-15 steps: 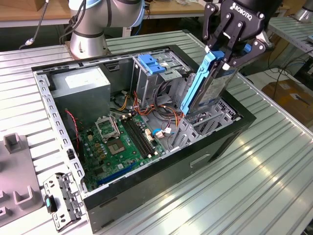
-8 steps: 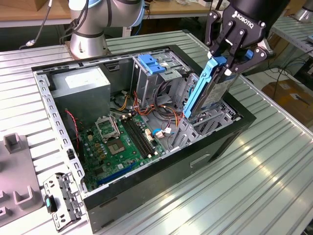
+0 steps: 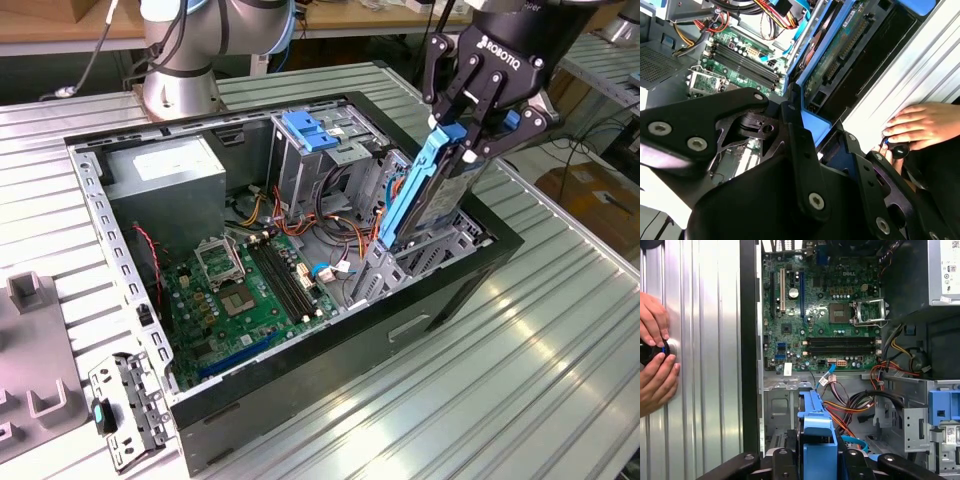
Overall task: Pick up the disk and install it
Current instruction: 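Insert the disk into the insertion slot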
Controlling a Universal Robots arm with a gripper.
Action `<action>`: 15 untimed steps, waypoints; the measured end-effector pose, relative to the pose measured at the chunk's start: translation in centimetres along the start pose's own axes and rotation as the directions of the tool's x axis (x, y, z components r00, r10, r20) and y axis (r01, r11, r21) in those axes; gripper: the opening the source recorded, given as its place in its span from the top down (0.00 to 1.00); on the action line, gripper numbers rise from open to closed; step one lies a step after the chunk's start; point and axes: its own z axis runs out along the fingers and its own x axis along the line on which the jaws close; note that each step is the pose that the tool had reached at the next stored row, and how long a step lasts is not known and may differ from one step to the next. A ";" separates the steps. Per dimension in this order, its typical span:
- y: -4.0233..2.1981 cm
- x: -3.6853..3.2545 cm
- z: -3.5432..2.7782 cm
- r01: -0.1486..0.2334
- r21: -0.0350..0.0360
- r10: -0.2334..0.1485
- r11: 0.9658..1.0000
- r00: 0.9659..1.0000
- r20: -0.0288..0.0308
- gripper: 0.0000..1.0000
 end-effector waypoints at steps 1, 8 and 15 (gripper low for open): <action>-0.01 0.00 0.05 0.000 0.000 0.000 1.000 1.000 0.000 0.63; -0.02 0.12 0.42 0.000 0.000 0.000 1.000 1.000 0.000 0.63; -0.02 0.14 0.98 0.000 0.000 0.000 1.000 1.000 0.000 0.63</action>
